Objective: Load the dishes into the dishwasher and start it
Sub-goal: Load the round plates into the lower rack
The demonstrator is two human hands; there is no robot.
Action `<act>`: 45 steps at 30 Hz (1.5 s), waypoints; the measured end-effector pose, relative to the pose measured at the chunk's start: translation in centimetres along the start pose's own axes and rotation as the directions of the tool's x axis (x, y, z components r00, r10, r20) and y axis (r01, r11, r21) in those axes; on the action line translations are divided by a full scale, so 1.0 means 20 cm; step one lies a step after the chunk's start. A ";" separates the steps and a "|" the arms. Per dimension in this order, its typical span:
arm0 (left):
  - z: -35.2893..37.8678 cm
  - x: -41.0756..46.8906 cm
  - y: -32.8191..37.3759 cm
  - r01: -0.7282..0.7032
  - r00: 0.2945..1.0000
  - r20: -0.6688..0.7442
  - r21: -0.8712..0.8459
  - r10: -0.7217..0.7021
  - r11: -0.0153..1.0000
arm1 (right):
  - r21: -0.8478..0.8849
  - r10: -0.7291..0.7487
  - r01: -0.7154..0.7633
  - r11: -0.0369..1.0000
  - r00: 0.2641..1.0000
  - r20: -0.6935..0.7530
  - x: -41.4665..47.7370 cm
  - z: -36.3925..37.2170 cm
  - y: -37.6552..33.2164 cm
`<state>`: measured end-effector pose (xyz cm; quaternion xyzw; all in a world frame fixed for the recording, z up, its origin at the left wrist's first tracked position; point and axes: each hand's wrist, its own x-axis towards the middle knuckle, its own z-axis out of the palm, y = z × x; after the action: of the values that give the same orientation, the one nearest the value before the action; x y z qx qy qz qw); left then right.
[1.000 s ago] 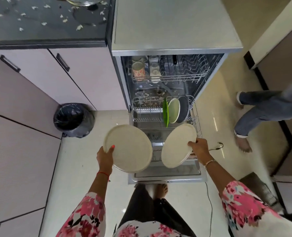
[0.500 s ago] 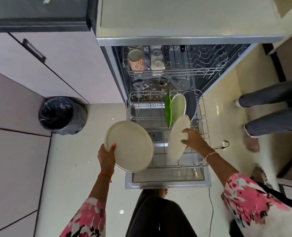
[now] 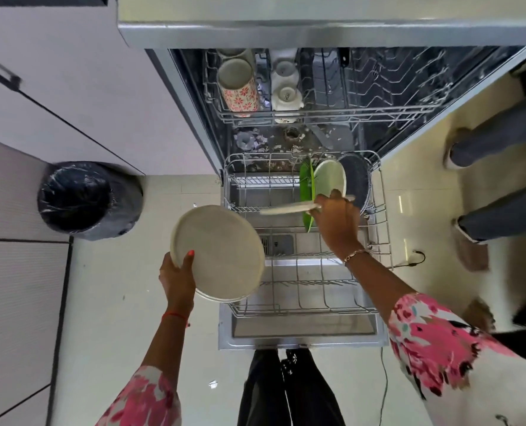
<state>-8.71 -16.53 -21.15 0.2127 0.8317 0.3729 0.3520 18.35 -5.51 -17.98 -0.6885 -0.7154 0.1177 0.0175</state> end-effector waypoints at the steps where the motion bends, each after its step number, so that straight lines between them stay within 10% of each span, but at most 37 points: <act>1: 0.02 0.01 0.01 -0.015 1.000 0.002 0.008 0.015 1.000 | 0.028 0.000 0.000 1.000 1.000 0.001 0.02 0.02 -0.01; 14: 0.41 0.31 -0.03 -0.195 0.980 0.044 0.054 0.192 0.979 | 0.510 0.068 -0.023 0.860 0.995 -0.070 0.33 0.41 0.01; 38: 0.59 0.42 -0.17 -0.219 0.969 0.116 0.012 0.216 0.976 | 0.424 -0.029 0.019 0.906 0.999 0.017 0.50 0.86 -0.11; 45: 0.59 0.38 -0.14 -0.211 0.976 0.061 0.046 0.209 0.976 | 0.506 -0.481 0.307 0.806 0.838 0.256 0.03 0.81 -0.17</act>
<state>-5.08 -8.06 -32.11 0.3188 0.8038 0.3802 0.3281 11.86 -7.45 -33.17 -0.4632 -0.7882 0.4002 0.0630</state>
